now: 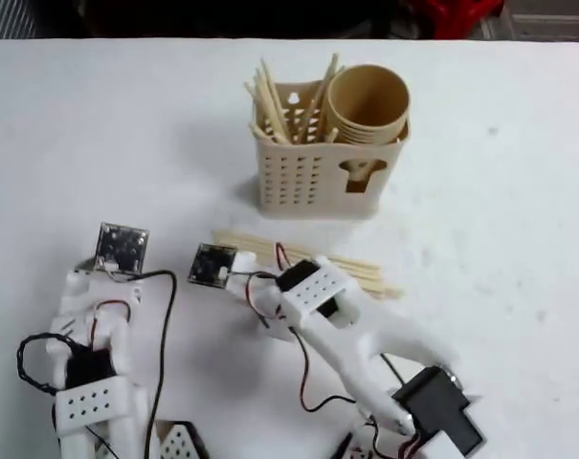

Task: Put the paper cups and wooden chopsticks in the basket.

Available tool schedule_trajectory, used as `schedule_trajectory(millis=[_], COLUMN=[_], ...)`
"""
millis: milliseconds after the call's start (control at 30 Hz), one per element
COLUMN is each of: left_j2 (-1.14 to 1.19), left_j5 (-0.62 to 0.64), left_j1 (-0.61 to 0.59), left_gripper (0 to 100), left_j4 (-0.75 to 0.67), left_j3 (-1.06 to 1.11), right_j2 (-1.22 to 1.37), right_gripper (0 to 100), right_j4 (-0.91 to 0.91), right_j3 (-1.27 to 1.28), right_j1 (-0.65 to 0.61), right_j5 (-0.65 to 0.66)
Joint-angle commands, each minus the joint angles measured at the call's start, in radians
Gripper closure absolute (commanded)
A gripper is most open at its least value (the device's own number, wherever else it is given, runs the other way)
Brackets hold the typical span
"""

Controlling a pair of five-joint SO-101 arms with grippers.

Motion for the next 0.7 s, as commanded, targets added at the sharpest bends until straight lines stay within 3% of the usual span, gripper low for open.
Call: schedule_trajectory(millis=[0, 300, 667], left_j2=[-0.013, -0.013, -0.013], left_j5=[0.006, 0.006, 0.006], left_j1=[0.015, 0.015, 0.015], left_gripper=[91, 91, 91], left_j4=[-0.02, -0.02, -0.02], left_j3=[-0.006, -0.006, -0.006], right_j2=[0.047, -0.038, -0.581], right_gripper=[94.3, 98.2, 98.2], right_j4=[0.008, 0.044, 0.246], right_j3=[-0.032, -0.029, -0.107], right_j1=[-0.004, -0.001, 0.001], right_j5=[0.012, -0.034, -0.184])
